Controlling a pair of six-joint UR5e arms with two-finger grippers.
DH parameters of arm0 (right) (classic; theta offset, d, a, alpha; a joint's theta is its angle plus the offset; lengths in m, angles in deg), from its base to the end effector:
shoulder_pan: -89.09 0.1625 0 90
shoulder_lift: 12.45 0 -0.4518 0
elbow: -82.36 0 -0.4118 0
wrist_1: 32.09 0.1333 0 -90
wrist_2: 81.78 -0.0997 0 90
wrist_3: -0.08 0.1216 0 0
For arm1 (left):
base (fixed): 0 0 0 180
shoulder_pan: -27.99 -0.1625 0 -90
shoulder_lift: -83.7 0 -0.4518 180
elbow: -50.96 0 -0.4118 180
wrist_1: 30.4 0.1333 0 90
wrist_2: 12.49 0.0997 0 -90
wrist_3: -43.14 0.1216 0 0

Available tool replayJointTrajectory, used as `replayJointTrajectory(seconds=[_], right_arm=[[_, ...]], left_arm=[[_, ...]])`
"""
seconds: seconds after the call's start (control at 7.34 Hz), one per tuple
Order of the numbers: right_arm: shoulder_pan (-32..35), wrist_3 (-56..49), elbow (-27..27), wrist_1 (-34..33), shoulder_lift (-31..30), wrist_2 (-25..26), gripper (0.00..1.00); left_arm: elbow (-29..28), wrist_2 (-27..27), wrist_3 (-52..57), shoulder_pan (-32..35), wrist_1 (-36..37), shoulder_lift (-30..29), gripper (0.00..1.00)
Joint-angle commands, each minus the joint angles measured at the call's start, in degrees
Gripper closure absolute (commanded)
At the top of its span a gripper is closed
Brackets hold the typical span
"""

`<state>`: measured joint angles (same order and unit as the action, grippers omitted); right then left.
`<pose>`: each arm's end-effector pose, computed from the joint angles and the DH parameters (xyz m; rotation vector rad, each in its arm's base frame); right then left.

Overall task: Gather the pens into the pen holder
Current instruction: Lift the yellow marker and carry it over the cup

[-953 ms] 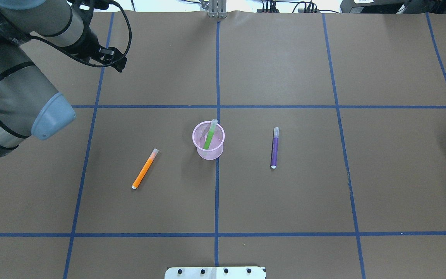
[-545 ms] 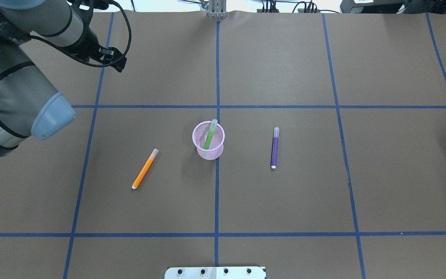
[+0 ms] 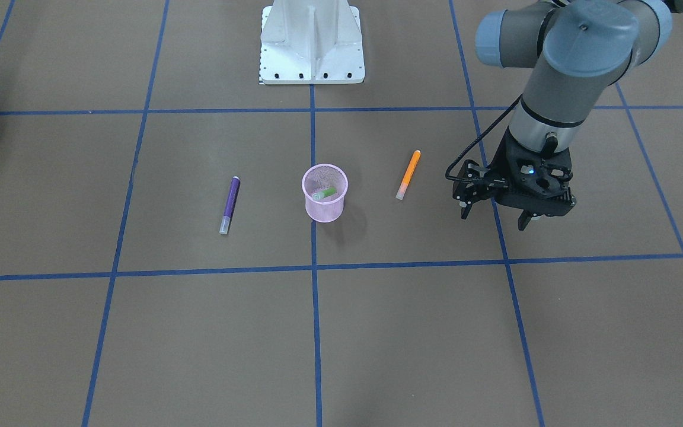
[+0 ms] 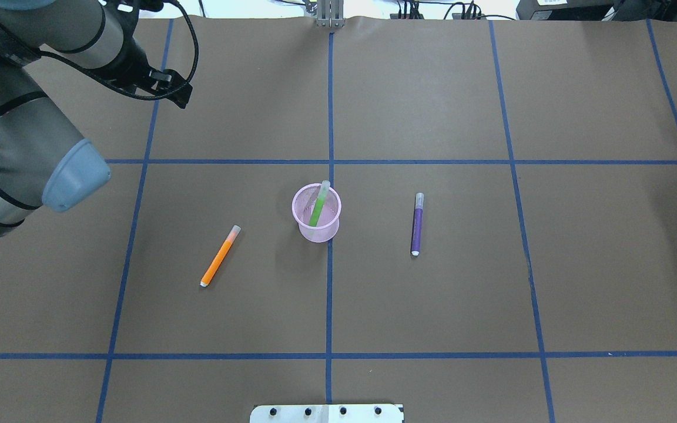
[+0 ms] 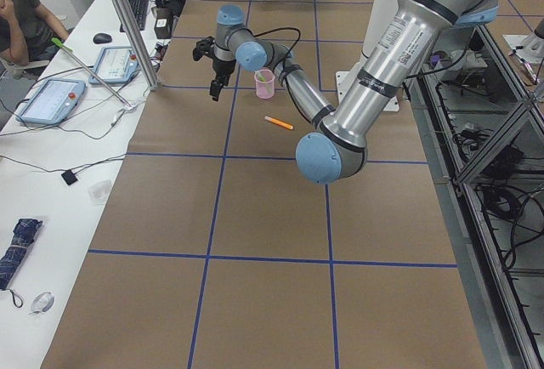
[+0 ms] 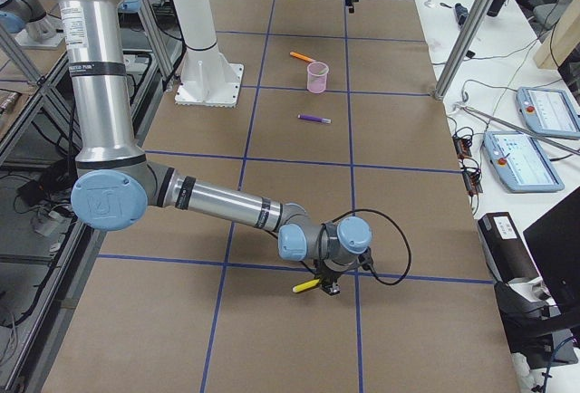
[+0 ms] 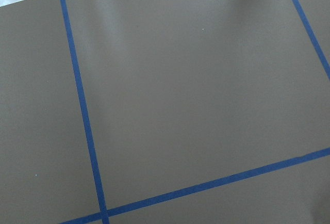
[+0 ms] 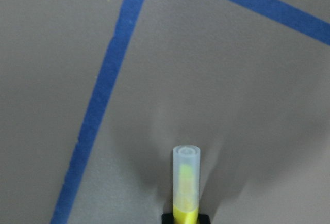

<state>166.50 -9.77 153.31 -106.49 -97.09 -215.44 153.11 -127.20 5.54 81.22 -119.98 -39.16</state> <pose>-0.0706 -0.5425 0.7944 0.0136 -0.7675 -0.3851 0.3439 -0.5979 0.2594 0.3628 0.7887 0.1542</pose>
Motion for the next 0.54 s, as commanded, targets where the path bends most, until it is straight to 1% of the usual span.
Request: replayJointTrajectory(seconds=[0.0, 0.14, 0.27, 0.41], right_arm=[[0.02, 17.33, 14.75, 0.74, -0.17, -0.55, 1.0], [-0.16, 25.68, 21.45, 0.83, -0.44, -0.72, 1.0], [-2.51, 32.38, 27.6, 0.83, -0.44, -0.72, 1.0], [-8.53, 43.32, 33.76, 0.92, 0.6, 1.45, 1.0]], left_arm=[[0.67, -0.17, -0.01, 0.03, 0.01, -0.01, 0.06], [0.85, -0.17, -0.01, 0.03, 0.01, 0.08, 0.06], [0.85, -0.17, -0.01, 0.03, 0.01, 0.17, 0.06], [0.85, -0.17, -0.01, 0.03, 0.01, 0.17, 0.06]])
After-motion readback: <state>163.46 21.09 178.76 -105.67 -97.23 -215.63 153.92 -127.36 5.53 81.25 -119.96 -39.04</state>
